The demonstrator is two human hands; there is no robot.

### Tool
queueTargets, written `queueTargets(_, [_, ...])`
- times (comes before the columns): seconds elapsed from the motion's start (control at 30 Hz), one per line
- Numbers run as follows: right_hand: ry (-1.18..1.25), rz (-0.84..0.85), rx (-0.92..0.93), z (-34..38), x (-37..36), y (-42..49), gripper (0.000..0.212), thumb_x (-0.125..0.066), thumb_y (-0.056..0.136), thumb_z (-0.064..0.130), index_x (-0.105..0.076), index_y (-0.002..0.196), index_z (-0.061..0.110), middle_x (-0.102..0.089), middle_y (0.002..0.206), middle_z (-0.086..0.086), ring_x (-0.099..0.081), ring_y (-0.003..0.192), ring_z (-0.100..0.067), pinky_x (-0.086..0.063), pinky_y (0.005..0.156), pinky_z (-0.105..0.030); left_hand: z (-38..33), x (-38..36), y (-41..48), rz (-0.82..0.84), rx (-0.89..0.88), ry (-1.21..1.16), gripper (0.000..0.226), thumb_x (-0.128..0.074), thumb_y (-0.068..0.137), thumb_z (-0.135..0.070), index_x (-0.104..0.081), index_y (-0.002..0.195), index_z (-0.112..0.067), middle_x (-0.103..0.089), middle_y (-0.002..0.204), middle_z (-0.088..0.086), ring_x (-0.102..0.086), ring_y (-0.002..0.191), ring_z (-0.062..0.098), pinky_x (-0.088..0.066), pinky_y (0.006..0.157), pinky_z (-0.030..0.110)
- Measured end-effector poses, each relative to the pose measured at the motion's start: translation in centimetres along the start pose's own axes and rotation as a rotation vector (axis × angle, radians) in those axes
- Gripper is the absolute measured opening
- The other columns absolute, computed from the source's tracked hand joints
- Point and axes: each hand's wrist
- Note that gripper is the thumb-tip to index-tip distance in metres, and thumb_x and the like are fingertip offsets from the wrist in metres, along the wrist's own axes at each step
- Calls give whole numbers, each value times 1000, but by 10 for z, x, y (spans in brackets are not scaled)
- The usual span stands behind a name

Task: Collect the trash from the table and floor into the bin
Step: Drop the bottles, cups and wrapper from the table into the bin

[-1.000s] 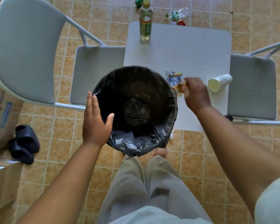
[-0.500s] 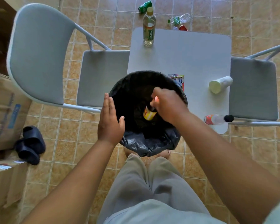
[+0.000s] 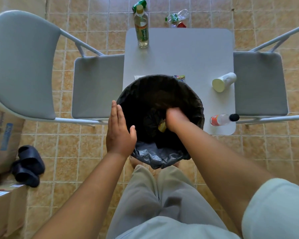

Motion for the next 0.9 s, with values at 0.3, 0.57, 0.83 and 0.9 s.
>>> queueTargets(0.3, [402,-933,363,-69,57,-93,15,-60,92,19,-72,99,13,-72,90,-1,-65,77,-12,-50,71,-20,-7,-3,0,29,-11,101,83,-59,89,-27,-11,152,-4,2,162,8,-6,148,26,-19,117,39])
queueTargets(0.57, [125,-514,-229,-181,28,-59,44,-61,88,20,-56,131,13,-50,136,-13,-44,120,-39,-41,98,-42,-9,-5,3,41,-103,209,81,-57,90,-34,-14,151,-1,2,162,12,5,149,24,-8,120,38])
queueTargets(0.83, [227,-604,-97,-192,19,-50,35,-60,85,4,-61,120,4,-60,108,-23,-52,104,-42,-45,84,-43,-16,-8,5,33,-118,201,80,-56,91,-35,-16,150,0,1,162,12,6,149,24,-2,119,33])
queueTargets(0.9, [288,-798,-66,-181,37,-60,31,-63,86,12,-59,115,2,-62,102,-21,-54,96,-40,-42,80,-40,-17,-8,5,27,-116,195,80,-57,90,-34,-17,150,0,0,162,12,5,149,24,-2,119,33])
Point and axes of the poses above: each hand's wrist, its own y-axis towards the middle knuckle, its own x-axis out of the back of the hand, z = x × y
